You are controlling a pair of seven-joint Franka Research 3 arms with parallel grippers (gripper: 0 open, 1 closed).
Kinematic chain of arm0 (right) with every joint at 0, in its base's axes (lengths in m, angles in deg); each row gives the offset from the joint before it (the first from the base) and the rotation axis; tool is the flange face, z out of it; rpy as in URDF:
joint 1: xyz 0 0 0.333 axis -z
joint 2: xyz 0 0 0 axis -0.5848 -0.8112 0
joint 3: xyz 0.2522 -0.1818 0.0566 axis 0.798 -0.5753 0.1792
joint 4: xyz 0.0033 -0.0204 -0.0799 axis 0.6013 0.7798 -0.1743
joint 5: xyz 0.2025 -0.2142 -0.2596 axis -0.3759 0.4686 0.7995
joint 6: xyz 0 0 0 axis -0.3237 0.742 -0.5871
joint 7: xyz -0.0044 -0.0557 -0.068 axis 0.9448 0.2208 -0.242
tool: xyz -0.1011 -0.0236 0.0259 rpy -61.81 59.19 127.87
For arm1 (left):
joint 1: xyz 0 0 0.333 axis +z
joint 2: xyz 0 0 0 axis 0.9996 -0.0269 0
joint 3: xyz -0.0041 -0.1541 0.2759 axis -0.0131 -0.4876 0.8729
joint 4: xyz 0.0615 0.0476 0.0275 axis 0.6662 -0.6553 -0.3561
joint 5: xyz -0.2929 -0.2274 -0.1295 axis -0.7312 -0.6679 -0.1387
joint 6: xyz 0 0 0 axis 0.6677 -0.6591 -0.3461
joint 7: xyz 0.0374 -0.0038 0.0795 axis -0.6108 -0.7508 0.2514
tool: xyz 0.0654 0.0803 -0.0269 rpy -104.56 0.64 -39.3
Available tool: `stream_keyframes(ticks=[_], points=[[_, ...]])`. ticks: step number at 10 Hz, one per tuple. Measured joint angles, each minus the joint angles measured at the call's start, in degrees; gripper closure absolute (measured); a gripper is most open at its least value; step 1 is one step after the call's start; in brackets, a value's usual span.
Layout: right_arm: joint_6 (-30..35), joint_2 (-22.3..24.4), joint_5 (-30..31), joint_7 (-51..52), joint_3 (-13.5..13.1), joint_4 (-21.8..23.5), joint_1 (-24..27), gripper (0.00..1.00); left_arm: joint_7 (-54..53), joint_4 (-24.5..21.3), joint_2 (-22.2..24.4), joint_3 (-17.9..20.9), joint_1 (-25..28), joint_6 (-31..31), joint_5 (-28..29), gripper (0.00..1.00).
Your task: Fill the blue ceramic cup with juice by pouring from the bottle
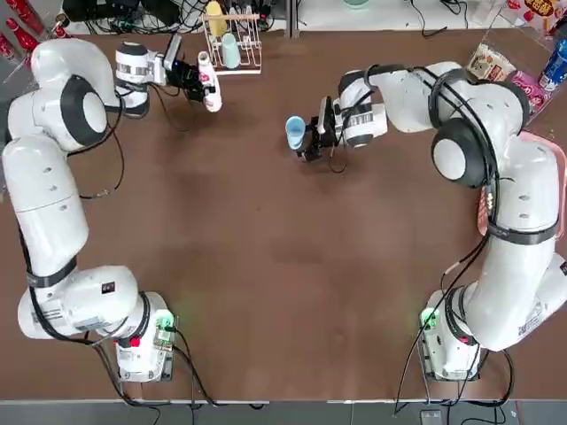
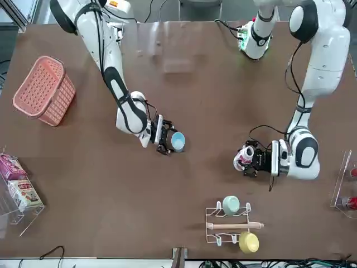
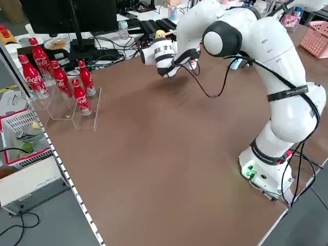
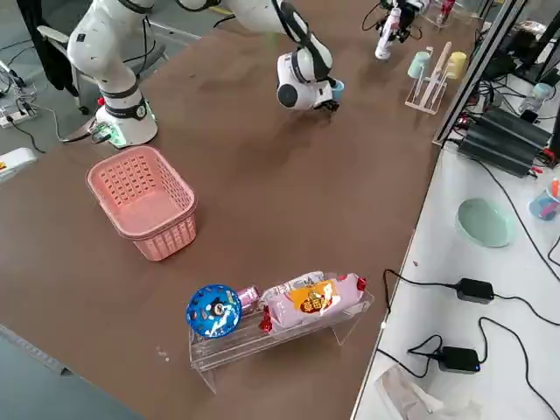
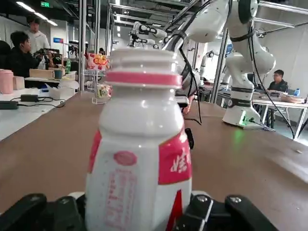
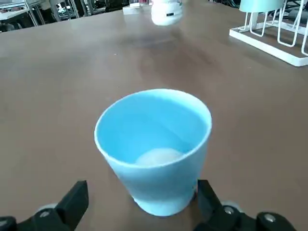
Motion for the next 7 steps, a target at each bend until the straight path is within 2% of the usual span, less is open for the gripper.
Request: stream_keyframes(ticks=[2, 5, 7], points=[[0.0, 0.0, -0.7, 0.0, 0.0, 0.0, -0.4, 0.0, 1.2, -0.6, 2.1, 0.0, -1.7, 2.9, -0.1, 0.55], [0.0, -0.1, -0.9, 0.0, 0.0, 0.0, -0.4, 0.0, 3.8, -5.0, 8.1, 0.0, -4.3, 9.9, -0.1, 0.56], [0.1, -0.2, -0.9, 0.0, 0.0, 0.0, -0.4, 0.0, 4.1, -6.6, 9.1, 0.0, -6.5, 14.8, -0.2, 0.56]])
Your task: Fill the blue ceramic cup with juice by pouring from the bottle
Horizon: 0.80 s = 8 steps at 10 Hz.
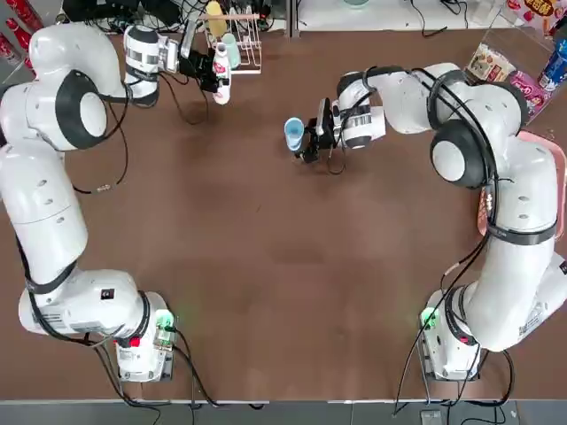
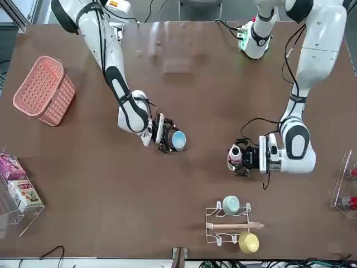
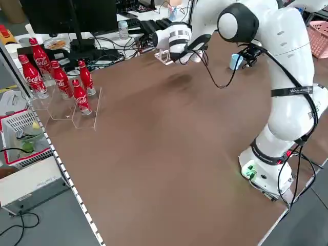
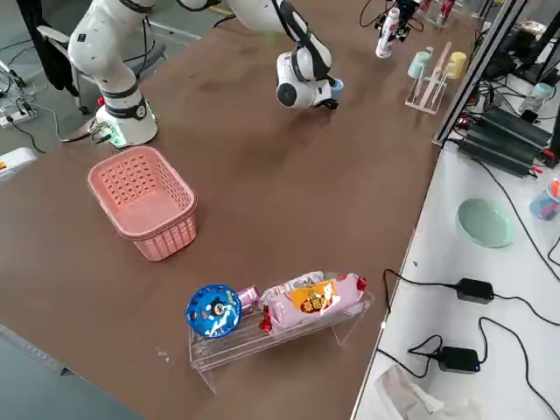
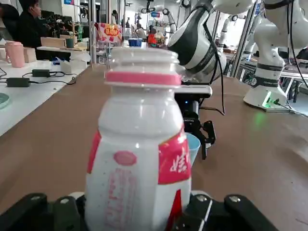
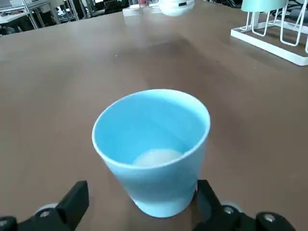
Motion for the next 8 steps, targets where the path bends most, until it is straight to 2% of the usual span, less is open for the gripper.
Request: stream_keyframes(ticks=[5, 8], points=[[1.5, -0.5, -0.2, 0.0, 1.4, 0.3, 0.0, 0.01, 0.1, -3.6, 1.9, 0.0, -7.0, 12.4, -2.4, 0.58], [2.5, -0.5, -0.2, 0.0, 1.4, 0.4, 0.0, 0.07, 0.4, -8.9, 6.0, 0.0, -9.4, 14.8, -3.5, 0.59]])
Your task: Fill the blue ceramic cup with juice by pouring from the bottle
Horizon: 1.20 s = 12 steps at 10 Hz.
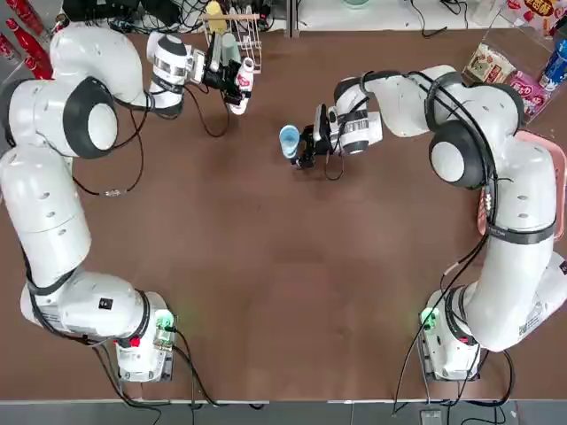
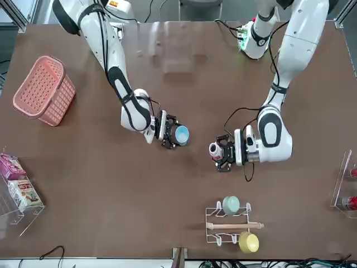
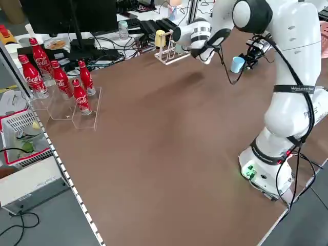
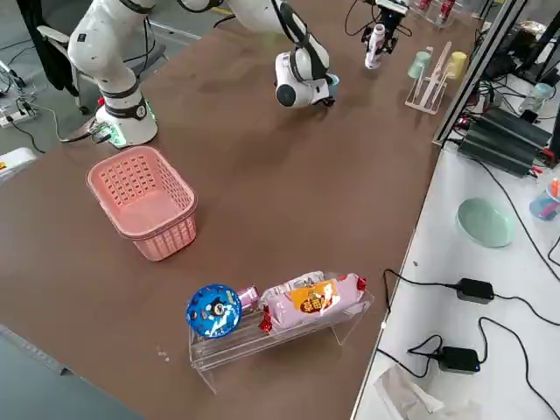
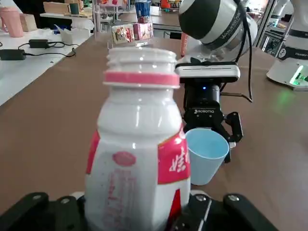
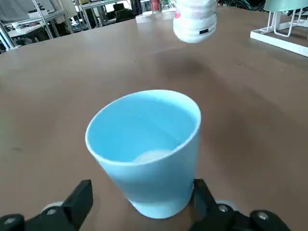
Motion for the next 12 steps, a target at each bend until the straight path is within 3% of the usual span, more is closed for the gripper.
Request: stream_keyframes(ticks=[2, 3, 12], points=[[0.2, 0.0, 0.0, 0.0, 0.0, 0.0, 0.0, 0.22, 0.0, -4.0, 3.1, 0.0, -1.5, 3.2, -1.5, 0.59], [0.2, 0.0, -0.1, 0.0, 0.0, 0.0, 0.0, 0.24, 0.0, -5.5, 4.4, 0.0, -2.8, 5.8, -2.4, 0.59], [0.2, 0.0, -0.6, 0.0, -0.1, 0.0, 0.0, 0.32, 6.1, -10.1, 7.9, 0.4, -10.2, 18.9, -3.0, 0.59]])
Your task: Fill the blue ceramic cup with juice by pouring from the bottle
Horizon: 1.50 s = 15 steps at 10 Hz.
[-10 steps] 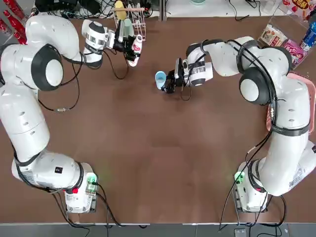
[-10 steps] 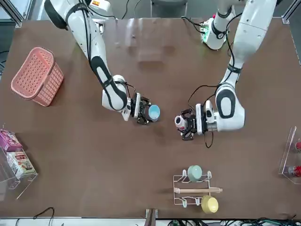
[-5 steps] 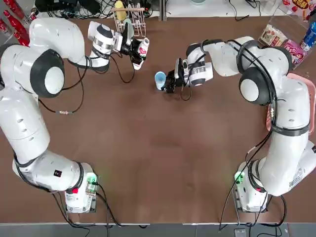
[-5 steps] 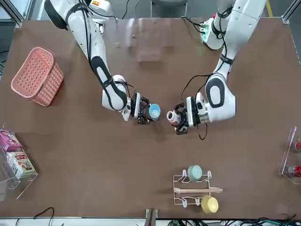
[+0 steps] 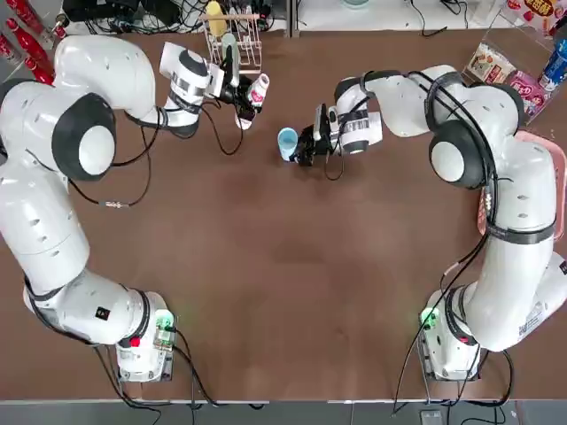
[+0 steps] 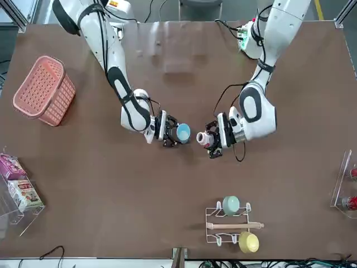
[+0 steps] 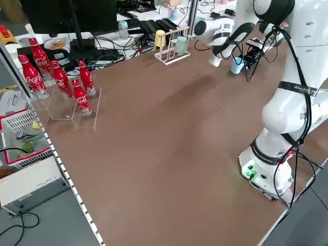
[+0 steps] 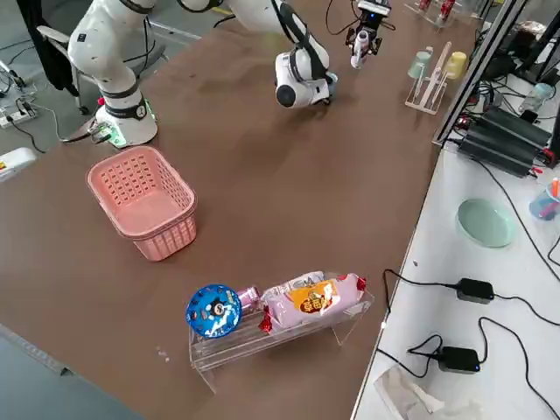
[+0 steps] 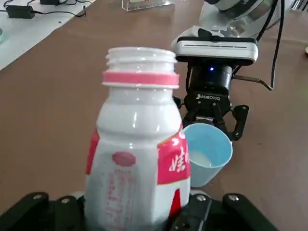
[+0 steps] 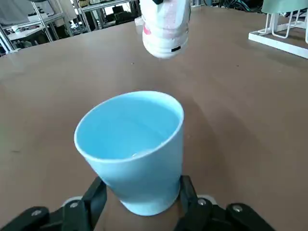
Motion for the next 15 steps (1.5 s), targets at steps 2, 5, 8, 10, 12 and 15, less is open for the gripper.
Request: stream_keyframes(ticks=[2, 5, 8, 10, 12, 15], points=[[0.0, 0.0, 0.0, 0.0, 0.0, 0.0, 0.0, 0.32, 0.4, -0.6, 0.3, 0.1, -2.3, 2.1, 0.5, 0.6], [0.0, 0.0, 0.0, 0.0, 0.0, 0.0, 0.0, 0.32, 4.7, -0.6, 1.4, 0.5, -2.9, 3.4, 6.7, 0.62], [0.0, 0.0, -0.1, 0.0, 0.0, 0.0, 0.0, 0.32, 6.9, -0.6, 2.4, 0.7, -3.0, 4.0, 11.0, 0.63], [0.0, 0.0, -0.1, 0.0, 0.0, 0.0, 0.0, 0.32, 9.0, -0.6, 2.4, 0.6, -3.3, 4.8, 14.2, 0.63], [0.0, 0.0, -0.1, 0.0, 0.0, 0.0, 0.0, 0.32, 9.8, -0.6, 2.4, 0.6, -4.2, 5.2, 14.6, 0.63], [0.7, 0.0, -0.1, 0.0, 0.0, 0.0, 0.0, 0.32, 10.7, -0.9, 2.4, 0.6, -6.2, 6.9, 15.8, 0.63]])
